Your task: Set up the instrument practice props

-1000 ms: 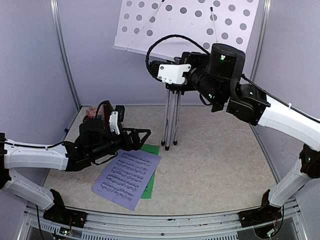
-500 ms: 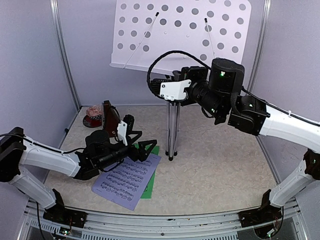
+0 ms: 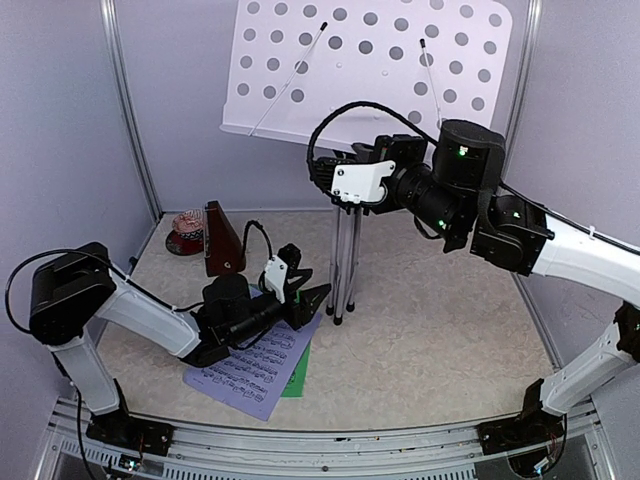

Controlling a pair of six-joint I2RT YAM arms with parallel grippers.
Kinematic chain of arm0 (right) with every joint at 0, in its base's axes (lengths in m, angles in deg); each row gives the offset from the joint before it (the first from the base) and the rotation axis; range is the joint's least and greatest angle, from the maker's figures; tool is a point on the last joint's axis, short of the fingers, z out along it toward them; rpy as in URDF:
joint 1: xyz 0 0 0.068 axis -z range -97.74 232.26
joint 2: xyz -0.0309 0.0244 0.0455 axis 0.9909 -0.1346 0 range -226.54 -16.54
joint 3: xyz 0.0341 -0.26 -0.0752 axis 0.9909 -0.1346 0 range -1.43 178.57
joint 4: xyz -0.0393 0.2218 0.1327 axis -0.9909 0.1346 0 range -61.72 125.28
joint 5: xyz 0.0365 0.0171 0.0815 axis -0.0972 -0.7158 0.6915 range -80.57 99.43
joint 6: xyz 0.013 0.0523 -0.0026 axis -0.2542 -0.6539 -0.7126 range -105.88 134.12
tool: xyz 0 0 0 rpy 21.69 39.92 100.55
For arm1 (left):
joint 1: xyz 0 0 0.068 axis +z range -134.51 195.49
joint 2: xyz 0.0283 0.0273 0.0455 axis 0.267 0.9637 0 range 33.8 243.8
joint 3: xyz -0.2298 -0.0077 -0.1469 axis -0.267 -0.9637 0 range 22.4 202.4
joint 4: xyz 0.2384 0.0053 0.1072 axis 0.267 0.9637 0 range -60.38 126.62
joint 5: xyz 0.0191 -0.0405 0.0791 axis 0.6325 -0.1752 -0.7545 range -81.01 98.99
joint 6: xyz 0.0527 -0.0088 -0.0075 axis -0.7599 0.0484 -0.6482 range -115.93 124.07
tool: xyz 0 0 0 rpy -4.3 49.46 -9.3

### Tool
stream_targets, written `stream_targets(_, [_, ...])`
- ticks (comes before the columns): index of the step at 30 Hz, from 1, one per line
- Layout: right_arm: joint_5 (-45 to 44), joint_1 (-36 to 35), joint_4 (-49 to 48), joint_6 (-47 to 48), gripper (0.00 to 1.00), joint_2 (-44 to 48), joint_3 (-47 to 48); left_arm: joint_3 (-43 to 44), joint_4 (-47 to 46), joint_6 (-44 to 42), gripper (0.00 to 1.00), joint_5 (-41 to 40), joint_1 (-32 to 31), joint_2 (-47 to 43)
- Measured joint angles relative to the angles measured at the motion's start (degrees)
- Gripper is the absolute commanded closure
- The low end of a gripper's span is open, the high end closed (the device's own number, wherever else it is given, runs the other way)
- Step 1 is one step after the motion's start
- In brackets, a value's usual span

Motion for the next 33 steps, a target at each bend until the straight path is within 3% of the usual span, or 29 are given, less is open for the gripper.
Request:
stream_targets(5, [1.1, 0.0, 0.4, -1.5, 1.0, 0.2, 0.0, 3.1, -1.3, -1.0, 0.6, 1.0, 0.9, 5.0])
stream_targets(15, [3.0, 0.0, 1.3, -2.3, 1.0, 0.6, 0.0, 9.3, -0.5, -3.0, 0.83, 4.2, 2.3, 5.3])
stream_targets(24, [3.9, 0.0, 1.4, -2.5, 1.0, 0.6, 0.0, 14.2, 3.0, -3.9, 0.89, 4.9, 3.4, 5.8])
stream_targets(27, [4.0, 0.0, 1.7, -2.7, 1.0, 0.6, 0.0, 15.3, 4.2, -3.9, 0.84, 4.9, 3.7, 6.4])
stream_targets(33, [4.0, 0.0, 2.2, -3.1, 1.0, 1.0, 0.0, 16.6, 5.5, -3.6, 0.52, 5.4, 3.9, 7.3])
